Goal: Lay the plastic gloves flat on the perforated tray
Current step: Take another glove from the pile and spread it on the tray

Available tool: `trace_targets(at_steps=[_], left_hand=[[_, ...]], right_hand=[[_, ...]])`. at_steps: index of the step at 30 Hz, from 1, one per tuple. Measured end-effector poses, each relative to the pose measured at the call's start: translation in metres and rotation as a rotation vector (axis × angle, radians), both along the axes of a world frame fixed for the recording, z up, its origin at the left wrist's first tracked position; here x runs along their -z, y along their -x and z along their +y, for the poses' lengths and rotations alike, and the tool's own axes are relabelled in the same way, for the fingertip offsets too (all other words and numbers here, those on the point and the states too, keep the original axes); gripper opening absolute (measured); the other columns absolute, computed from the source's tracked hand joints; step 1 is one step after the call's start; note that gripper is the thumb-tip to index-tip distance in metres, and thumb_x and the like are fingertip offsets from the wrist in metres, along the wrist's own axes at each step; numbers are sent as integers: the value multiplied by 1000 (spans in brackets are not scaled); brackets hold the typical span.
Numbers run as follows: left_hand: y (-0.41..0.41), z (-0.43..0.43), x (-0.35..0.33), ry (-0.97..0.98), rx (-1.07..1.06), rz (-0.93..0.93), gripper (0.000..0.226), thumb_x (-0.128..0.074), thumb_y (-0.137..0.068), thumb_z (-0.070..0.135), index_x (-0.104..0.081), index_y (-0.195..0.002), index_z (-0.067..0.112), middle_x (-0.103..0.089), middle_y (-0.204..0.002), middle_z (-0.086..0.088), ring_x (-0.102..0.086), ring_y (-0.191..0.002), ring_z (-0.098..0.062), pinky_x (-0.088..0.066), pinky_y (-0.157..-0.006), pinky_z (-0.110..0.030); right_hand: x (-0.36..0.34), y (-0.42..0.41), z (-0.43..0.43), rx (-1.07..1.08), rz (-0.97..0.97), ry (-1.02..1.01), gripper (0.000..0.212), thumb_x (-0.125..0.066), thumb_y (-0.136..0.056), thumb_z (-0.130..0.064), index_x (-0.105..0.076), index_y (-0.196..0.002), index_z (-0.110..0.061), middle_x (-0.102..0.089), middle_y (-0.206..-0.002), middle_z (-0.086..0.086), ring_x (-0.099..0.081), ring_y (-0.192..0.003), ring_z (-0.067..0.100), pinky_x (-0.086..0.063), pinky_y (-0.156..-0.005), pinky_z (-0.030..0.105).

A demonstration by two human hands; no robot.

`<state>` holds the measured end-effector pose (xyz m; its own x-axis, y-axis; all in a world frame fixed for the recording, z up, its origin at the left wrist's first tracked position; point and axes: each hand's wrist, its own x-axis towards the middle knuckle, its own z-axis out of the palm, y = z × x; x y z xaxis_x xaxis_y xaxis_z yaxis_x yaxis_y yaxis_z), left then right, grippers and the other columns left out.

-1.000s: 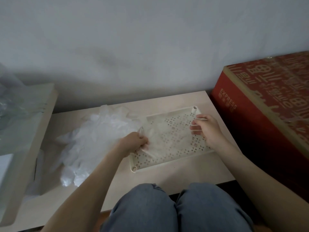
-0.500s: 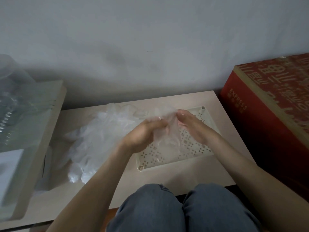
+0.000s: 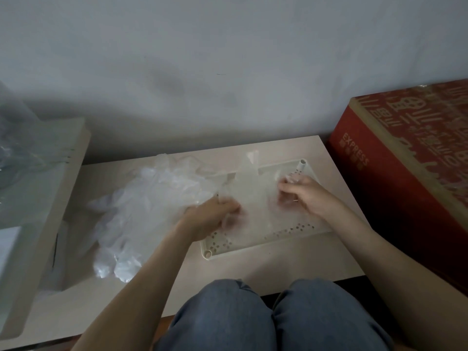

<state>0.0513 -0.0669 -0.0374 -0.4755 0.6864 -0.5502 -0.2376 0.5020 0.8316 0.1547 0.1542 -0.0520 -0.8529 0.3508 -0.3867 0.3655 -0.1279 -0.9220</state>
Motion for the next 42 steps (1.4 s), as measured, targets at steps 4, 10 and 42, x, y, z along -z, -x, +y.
trace_targets(at_steps=[4,10,42], left_hand=[[-2,5,11,164,2,117,22,-49,-94,9,-65,-94,-7,-70,-79,-15,-63,-68,-25,-54,-70,-37],[1,12,18,327,-49,264,17,-49,-89,5,-58,-75,2,-69,-77,-23,-71,-76,-36,-58,-76,-40],[1,46,78,390,697,1221,69,-18,-96,62,10,-152,32,21,-159,-3,20,-146,-20,13,-117,-42]], right_hand=[[15,0,3,65,-162,-295,8,-55,-91,-6,-62,-86,-7,-61,-68,6,-56,-63,18,-42,-55,24],[15,2,-3,81,-272,-393,19,-48,-86,-2,-62,-98,-8,-63,-72,8,-57,-61,16,-42,-54,24],[32,-2,3,136,-217,-661,24,-53,-89,-11,-54,-113,-15,-58,-83,-3,-58,-69,14,-40,-54,18]])
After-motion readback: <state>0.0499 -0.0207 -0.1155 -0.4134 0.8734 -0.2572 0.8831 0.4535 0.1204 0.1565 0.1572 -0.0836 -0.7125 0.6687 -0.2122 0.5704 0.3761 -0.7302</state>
